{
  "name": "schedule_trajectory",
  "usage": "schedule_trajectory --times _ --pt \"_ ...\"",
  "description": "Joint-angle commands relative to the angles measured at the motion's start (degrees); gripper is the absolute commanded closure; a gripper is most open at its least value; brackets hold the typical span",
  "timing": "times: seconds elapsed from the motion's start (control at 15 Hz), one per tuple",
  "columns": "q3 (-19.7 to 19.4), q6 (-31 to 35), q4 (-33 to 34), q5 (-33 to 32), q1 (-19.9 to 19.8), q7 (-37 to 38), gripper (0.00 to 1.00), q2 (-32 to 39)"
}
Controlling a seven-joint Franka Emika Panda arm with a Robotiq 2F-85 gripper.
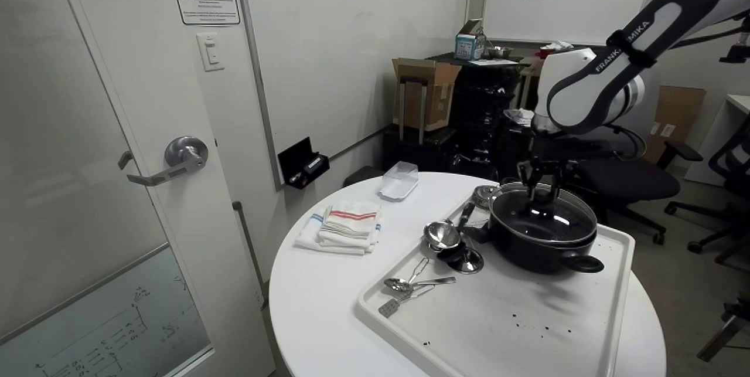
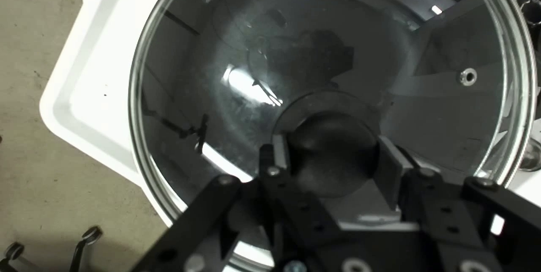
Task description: Put the lid on the pot
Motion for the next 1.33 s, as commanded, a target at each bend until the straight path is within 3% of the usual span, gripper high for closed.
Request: schedule_trajectory --times 0.0,1.27 --pt "-0.7 -1.1 -0.2 0.8 0.5 0.5 0.75 -0.8" --pt "-1.6 -1.0 -1.4 0.4 0.7 1.5 0.75 -1.2"
